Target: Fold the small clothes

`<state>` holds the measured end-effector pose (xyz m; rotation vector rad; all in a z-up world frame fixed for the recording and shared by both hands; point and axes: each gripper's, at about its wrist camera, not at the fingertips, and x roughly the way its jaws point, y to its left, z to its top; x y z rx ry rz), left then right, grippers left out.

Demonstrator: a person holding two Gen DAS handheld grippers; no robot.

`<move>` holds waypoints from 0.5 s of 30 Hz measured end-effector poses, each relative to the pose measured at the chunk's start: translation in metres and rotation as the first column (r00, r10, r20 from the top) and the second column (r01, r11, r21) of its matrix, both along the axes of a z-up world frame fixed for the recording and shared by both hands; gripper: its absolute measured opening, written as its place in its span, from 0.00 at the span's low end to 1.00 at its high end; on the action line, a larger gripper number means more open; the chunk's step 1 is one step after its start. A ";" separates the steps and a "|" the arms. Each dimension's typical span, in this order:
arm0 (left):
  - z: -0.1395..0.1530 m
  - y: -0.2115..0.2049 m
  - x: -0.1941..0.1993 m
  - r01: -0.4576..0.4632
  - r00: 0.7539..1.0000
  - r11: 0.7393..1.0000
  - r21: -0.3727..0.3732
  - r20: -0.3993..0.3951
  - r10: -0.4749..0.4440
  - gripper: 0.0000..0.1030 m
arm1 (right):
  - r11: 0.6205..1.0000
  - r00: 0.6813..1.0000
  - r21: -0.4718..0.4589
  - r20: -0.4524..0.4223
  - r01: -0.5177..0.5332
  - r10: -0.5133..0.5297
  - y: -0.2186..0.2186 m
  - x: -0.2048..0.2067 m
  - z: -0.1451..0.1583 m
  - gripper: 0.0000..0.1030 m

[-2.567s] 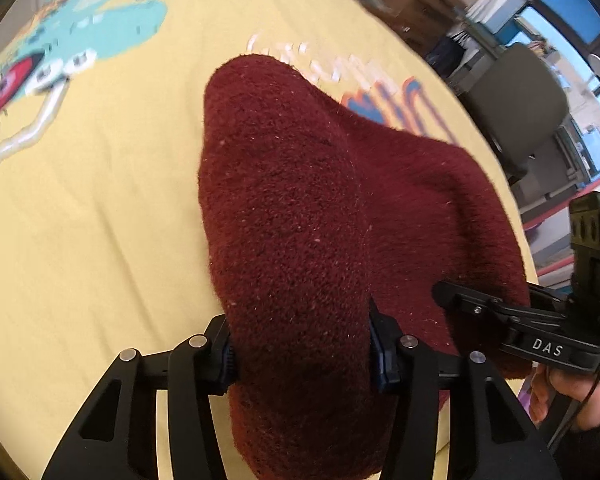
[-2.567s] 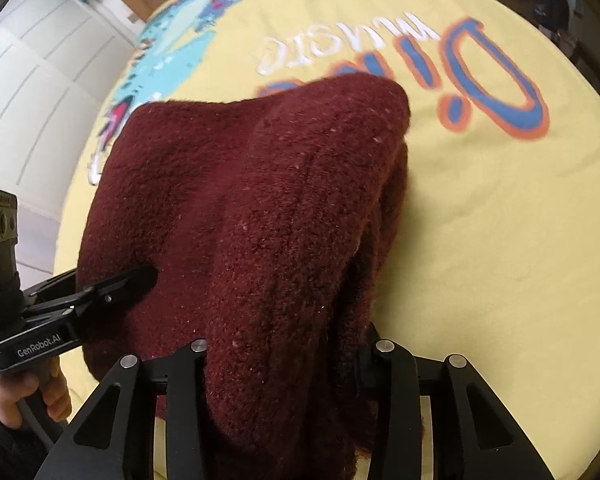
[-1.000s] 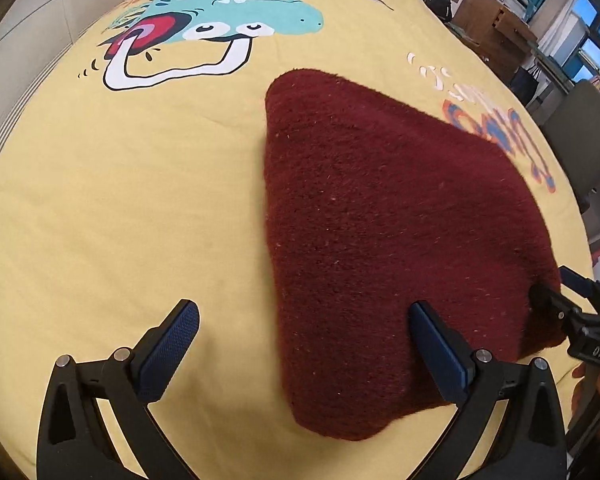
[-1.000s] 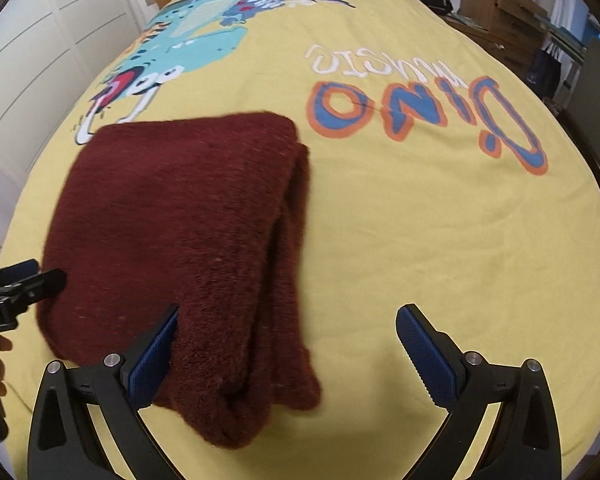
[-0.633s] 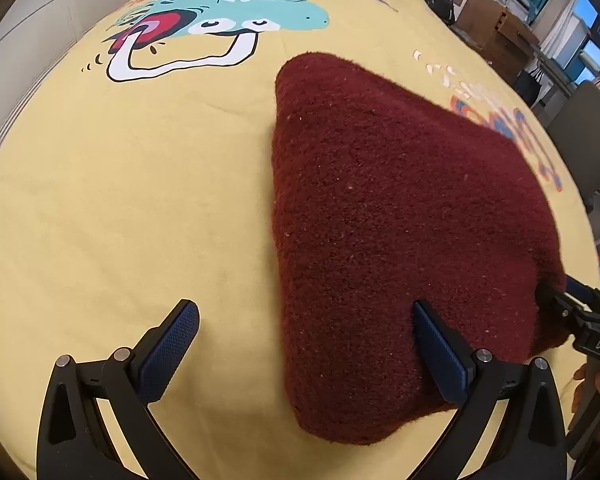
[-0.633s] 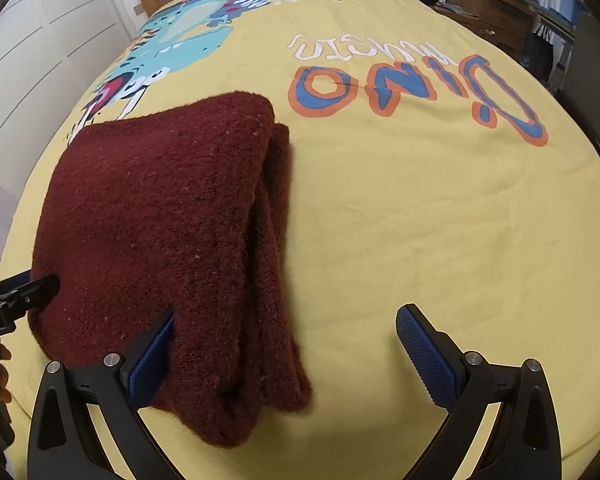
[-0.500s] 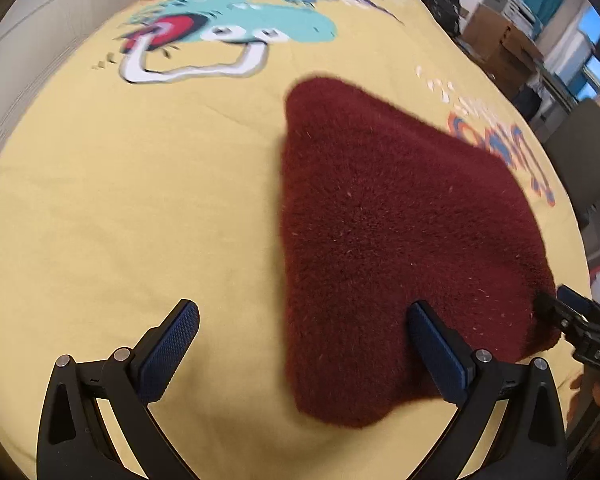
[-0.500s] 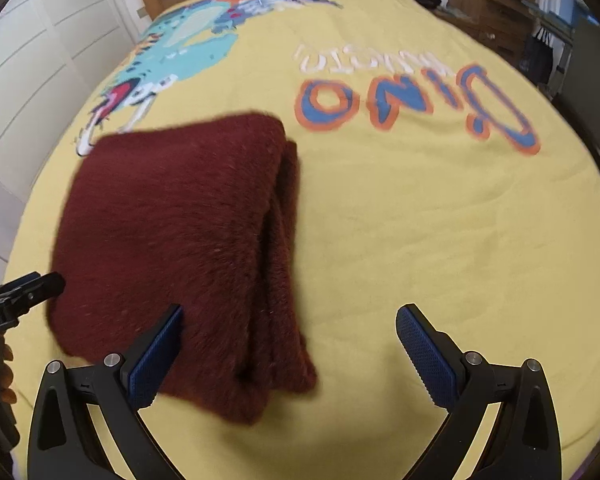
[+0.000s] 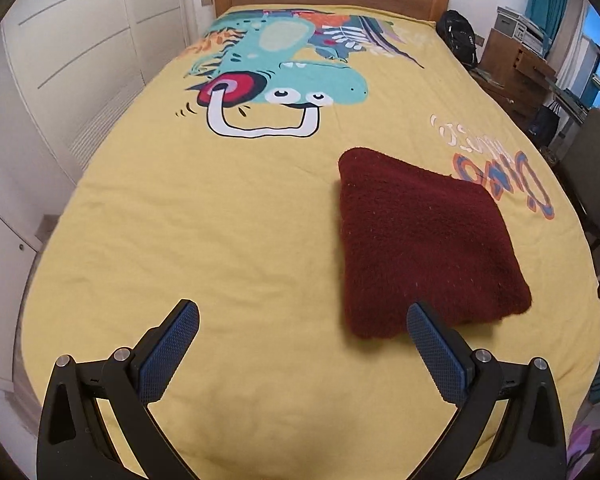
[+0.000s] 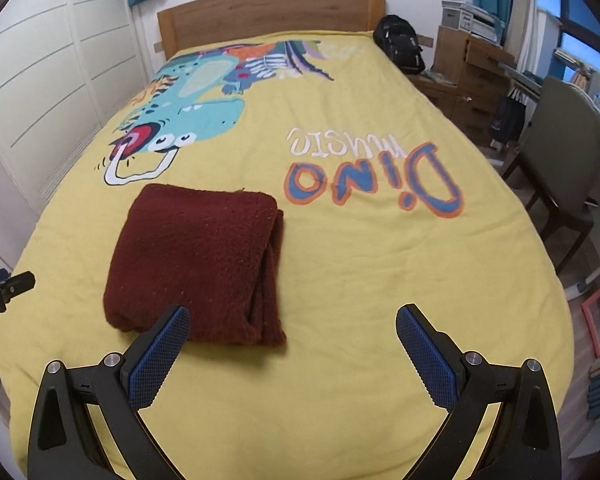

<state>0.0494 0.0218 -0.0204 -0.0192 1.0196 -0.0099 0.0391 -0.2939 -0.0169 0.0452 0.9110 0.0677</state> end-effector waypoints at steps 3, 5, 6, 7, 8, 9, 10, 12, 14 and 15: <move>0.003 0.000 -0.016 0.007 1.000 1.000 0.019 0.004 -0.007 0.99 | 1.000 1.000 -0.009 0.013 0.013 -0.013 -0.004 -0.019 0.007 1.00; 0.004 0.000 -0.025 0.002 1.000 1.000 0.024 0.009 -0.003 0.99 | 1.000 1.000 -0.014 0.017 0.021 -0.020 -0.006 -0.031 0.009 1.00; 0.002 -0.001 -0.030 0.001 1.000 1.000 0.021 0.004 -0.001 0.99 | 1.000 1.000 -0.015 0.018 0.022 -0.022 -0.007 -0.036 0.010 1.00; 0.001 -0.001 -0.031 0.005 1.000 1.000 0.020 0.001 -0.005 0.99 | 1.000 1.000 -0.014 0.016 0.024 -0.024 -0.008 -0.041 0.010 1.00; 0.000 -0.003 -0.034 0.009 1.000 1.000 0.022 -0.005 -0.009 0.99 | 1.000 1.000 -0.013 0.014 0.026 -0.025 -0.008 -0.044 0.011 1.00; -0.002 -0.005 -0.036 0.012 1.000 1.000 0.026 -0.008 -0.012 0.99 | 1.000 1.000 -0.011 0.013 0.026 -0.026 -0.009 -0.048 0.010 1.00; -0.003 -0.006 -0.038 0.015 1.000 0.999 0.029 -0.010 -0.015 0.99 | 1.000 1.000 -0.011 0.012 0.028 -0.028 -0.009 -0.051 0.010 1.00; -0.005 -0.009 -0.041 0.022 1.000 0.999 0.032 -0.017 -0.021 0.99 | 0.999 0.999 -0.015 0.010 0.030 -0.030 -0.010 -0.055 0.010 1.00; -0.006 -0.012 -0.042 0.026 0.999 0.999 0.034 -0.019 -0.026 0.99 | 0.999 0.999 -0.009 0.010 0.033 -0.033 -0.011 -0.058 0.010 1.00; -0.007 -0.014 -0.043 0.031 0.999 0.999 0.035 -0.020 -0.030 0.99 | 0.999 0.999 -0.009 0.011 0.034 -0.034 -0.012 -0.060 0.010 1.00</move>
